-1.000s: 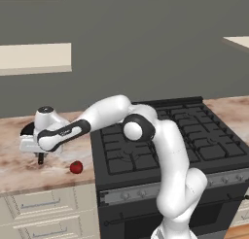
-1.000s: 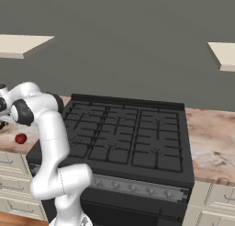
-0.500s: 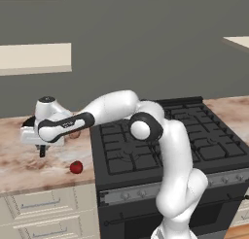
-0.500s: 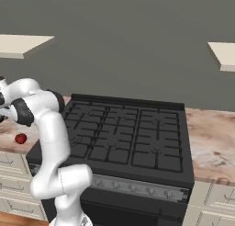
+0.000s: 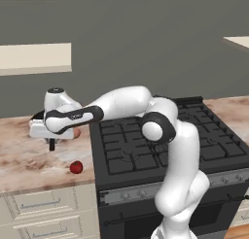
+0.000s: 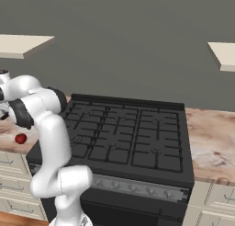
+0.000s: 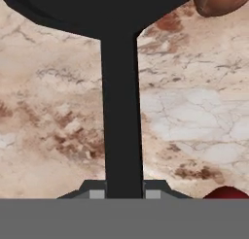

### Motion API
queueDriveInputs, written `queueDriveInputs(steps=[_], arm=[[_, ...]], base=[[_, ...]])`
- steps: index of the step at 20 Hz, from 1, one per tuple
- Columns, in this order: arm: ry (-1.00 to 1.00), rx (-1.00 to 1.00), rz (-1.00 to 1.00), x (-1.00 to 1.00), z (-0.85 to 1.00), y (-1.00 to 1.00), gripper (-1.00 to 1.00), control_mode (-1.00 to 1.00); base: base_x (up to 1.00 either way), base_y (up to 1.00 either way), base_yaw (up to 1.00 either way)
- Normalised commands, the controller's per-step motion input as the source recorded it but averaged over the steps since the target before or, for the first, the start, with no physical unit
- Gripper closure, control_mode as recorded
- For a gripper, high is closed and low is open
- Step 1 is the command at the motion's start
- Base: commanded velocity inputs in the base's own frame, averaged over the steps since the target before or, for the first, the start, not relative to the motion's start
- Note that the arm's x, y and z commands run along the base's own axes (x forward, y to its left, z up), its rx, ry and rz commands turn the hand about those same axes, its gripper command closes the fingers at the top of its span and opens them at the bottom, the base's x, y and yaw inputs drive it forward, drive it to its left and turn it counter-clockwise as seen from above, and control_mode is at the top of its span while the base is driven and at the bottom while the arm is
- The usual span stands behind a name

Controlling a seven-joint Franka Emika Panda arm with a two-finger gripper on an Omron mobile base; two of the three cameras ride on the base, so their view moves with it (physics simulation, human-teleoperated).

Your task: Place the pan on the rear right burner on the stove. Then place the tomato and the onion in the pan and turn on the rear right burner.

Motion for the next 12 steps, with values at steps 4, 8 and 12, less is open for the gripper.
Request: queueDriveInputs(steps=[4, 8, 12], arm=[[0.0, 0.0, 0.0, -0.11, 0.18, -0.51, 1.0, -1.0], [0.0, 0.0, 0.0, -0.12, 0.19, -0.51, 1.0, -1.0], [-0.01, 0.0, 0.0, -0.14, 0.21, -0.56, 1.0, -1.0]], base=[[0.0, 0.0, 0.0], [0.0, 0.0, 0.0], [0.0, 0.0, 0.0]])
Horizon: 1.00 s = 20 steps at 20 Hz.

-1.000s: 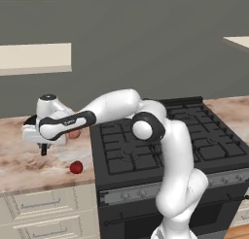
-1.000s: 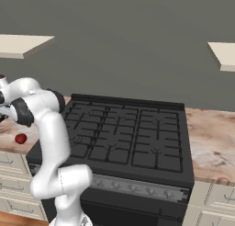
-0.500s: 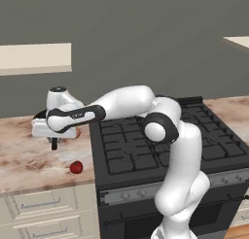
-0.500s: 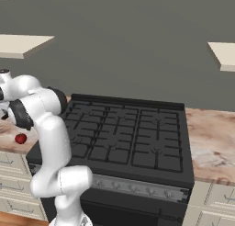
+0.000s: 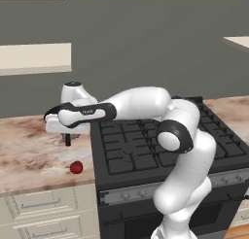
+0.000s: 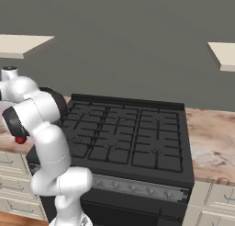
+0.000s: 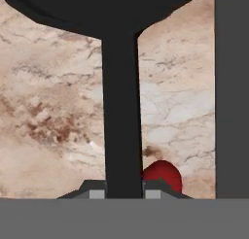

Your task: Place the pan on the rear right burner on the stove. Then place the tomato and the onion in the pan and turn on the rear right burner.

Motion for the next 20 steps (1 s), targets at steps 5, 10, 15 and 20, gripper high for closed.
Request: queueDriveInputs(steps=[5, 10, 15, 20], arm=[[-0.01, 0.0, 0.0, -0.1, 0.26, -0.67, 1.0, -1.0], [0.0, 0.01, 0.01, -0.02, 0.12, -0.75, 1.0, -1.0], [0.0, 0.01, 0.0, 0.0, 0.05, -0.79, 1.0, -1.0], [0.0, 0.02, 0.01, 0.0, 0.02, -0.76, 1.0, -1.0]], base=[[0.0, 0.0, 0.0], [0.0, 0.0, 0.0], [0.0, 0.0, 0.0], [0.0, 0.0, 0.0]])
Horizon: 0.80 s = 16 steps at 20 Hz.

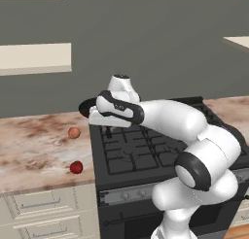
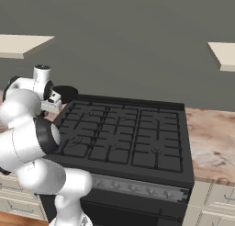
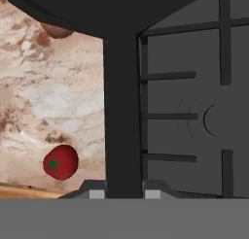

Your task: Place the pan on the rear right burner on the stove. Then place the tomato and the onion in the pan and turn on the rear right burner.

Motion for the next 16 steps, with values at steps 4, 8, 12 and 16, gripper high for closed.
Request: queueDriveInputs(steps=[4, 8, 12, 16], arm=[[0.0, 0.02, 0.01, 0.0, 0.07, -0.69, 1.0, -1.0], [0.0, 0.01, 0.02, 0.0, 0.1, -0.69, 1.0, -1.0], [0.0, 0.0, 0.02, 0.0, 0.09, -0.74, 1.0, -1.0], [0.0, 0.0, 0.02, 0.0, 0.0, -0.83, 1.0, -1.0]], base=[[0.0, 0.0, 0.0], [0.0, 0.0, 0.0], [0.0, 0.0, 0.0], [0.0, 0.0, 0.0]])
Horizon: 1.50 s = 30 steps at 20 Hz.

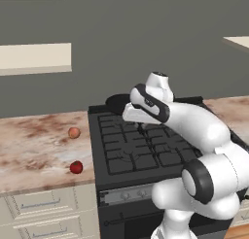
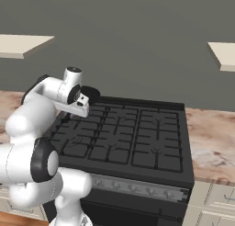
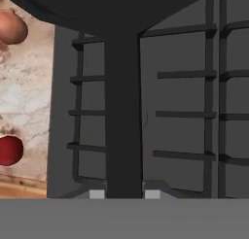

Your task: Place the pan on the rear right burner on the stove. Then place the tomato and the onion in the pan and turn on the rear right burner.

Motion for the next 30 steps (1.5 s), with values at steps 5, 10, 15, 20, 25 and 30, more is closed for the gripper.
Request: queueDriveInputs(steps=[5, 10, 15, 20, 25, 30], arm=[[0.0, 0.0, 0.02, 0.0, 0.0, -0.89, 1.0, -1.0], [0.0, 0.0, 0.05, 0.0, 0.0, -0.99, 1.0, -1.0], [0.0, 0.0, 0.07, 0.0, 0.06, -0.9, 1.0, -1.0], [0.0, 0.0, 0.07, 0.0, 0.06, -0.78, 1.0, -1.0], [0.0, -0.01, 0.06, 0.0, 0.0, -0.77, 1.0, -1.0], [0.0, -0.02, 0.04, 0.0, 0.0, -0.7, 1.0, -1.0]], base=[[0.0, 0.0, 0.0], [0.0, 0.0, 0.0], [0.0, 0.0, 0.0], [0.0, 0.0, 0.0], [0.0, 0.0, 0.0], [0.0, 0.0, 0.0]])
